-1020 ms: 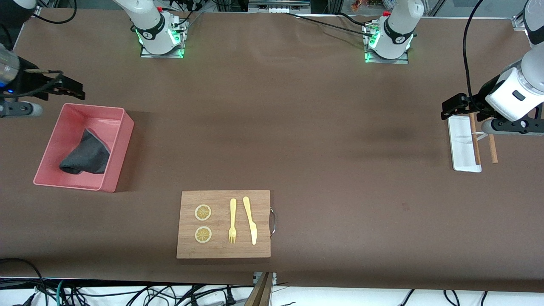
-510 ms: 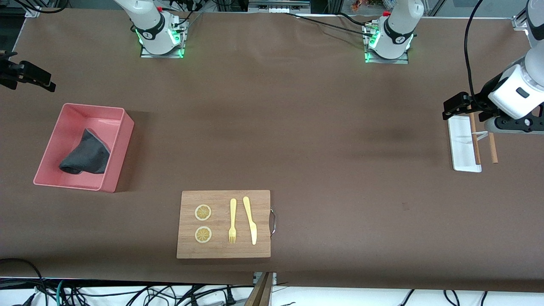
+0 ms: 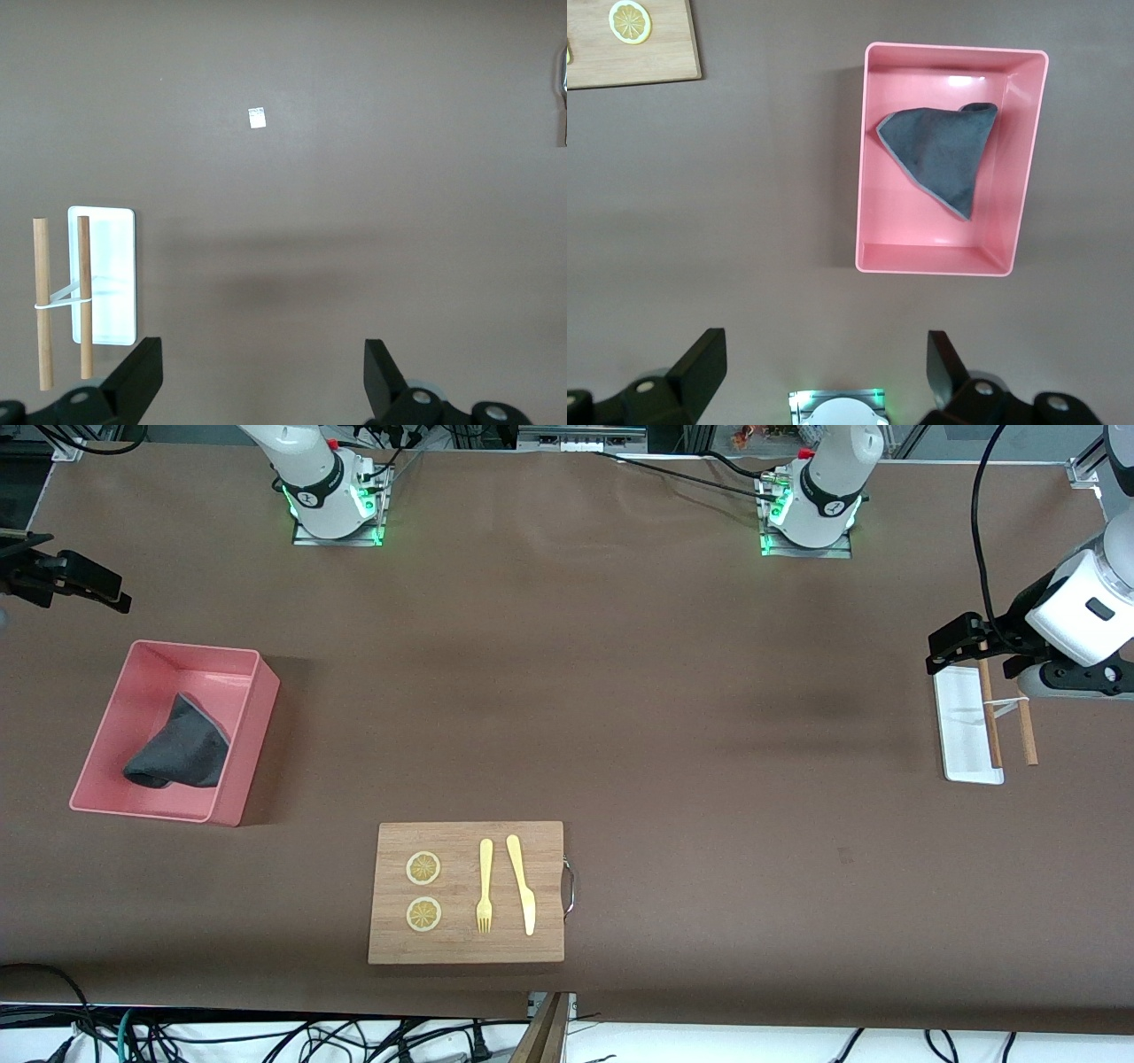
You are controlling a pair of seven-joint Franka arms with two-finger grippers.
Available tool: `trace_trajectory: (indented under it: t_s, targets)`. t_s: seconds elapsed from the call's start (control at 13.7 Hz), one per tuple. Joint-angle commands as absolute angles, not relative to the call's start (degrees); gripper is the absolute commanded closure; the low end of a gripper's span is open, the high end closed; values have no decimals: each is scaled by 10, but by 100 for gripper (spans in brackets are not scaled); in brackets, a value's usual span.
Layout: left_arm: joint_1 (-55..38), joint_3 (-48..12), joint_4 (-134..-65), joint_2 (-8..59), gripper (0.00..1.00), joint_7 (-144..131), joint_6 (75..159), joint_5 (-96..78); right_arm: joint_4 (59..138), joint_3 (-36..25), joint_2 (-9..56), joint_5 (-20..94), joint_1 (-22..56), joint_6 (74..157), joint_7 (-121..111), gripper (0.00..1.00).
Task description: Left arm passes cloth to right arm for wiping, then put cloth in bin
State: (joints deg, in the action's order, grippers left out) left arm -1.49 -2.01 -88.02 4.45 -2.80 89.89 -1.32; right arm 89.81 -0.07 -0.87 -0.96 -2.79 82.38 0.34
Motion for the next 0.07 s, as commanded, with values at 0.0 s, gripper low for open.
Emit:
trace_trajectory:
  t_s: [0.0]
  targets:
    - [-14,-23,-860,54,0,-25,889,-9,864,8,11,-3,-37,814,5,0]
